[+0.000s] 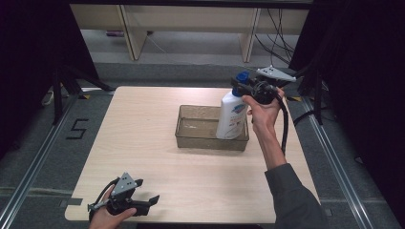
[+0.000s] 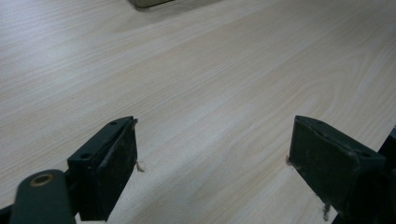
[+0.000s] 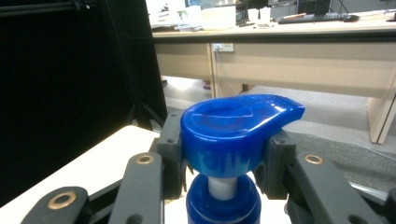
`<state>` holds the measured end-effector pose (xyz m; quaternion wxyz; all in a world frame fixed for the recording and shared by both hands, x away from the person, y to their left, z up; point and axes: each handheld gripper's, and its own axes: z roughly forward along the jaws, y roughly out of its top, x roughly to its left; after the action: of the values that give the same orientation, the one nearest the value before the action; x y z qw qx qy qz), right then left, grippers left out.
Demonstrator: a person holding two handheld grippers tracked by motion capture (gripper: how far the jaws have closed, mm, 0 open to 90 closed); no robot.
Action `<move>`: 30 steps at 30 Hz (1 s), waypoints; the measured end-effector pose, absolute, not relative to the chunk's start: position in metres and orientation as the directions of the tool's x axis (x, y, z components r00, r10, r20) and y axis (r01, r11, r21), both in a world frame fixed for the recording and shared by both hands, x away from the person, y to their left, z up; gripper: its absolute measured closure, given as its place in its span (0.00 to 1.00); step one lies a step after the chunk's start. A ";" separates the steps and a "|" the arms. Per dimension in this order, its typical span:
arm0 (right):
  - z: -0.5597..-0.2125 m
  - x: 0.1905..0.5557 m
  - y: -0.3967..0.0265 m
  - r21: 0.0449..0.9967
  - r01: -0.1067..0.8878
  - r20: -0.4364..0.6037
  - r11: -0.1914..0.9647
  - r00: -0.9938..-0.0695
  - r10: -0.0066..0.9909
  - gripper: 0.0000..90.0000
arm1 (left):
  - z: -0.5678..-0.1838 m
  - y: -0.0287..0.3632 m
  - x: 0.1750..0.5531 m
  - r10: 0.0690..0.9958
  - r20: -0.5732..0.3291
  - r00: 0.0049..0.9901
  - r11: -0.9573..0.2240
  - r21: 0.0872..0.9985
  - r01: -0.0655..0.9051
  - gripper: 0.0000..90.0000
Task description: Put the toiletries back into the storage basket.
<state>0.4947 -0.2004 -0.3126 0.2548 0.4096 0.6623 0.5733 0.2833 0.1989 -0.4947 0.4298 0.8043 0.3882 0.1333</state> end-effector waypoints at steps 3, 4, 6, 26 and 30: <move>-0.318 0.493 -0.203 0.967 0.254 0.140 0.000 -0.532 0.835 0.67 | -0.495 0.199 0.284 0.740 -0.118 0.662 -0.330 0.794 0.510 0.17; -0.318 0.493 -0.203 0.967 0.254 0.140 0.000 -0.532 0.835 0.67 | -0.495 0.198 0.283 0.743 -0.118 0.659 -0.324 0.798 0.508 0.17; -0.320 0.491 -0.204 0.966 0.260 0.148 -0.005 -0.531 0.834 0.67 | -0.496 0.197 0.283 0.746 -0.130 0.653 -0.309 0.801 0.512 0.16; -0.335 0.482 -0.211 0.962 0.275 0.144 0.009 -0.532 0.834 0.67 | -0.495 0.198 0.283 0.743 -0.116 0.660 -0.327 0.797 0.508 0.16; -0.336 0.478 -0.209 0.966 0.256 0.121 0.026 -0.540 0.833 0.67 | -0.496 0.197 0.282 0.748 -0.131 0.650 -0.301 0.806 0.510 0.17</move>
<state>0.4782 -0.2090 -0.3364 0.2541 0.4065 0.6695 0.5674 0.2822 0.1966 -0.4956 0.4391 0.7951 0.3955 0.1359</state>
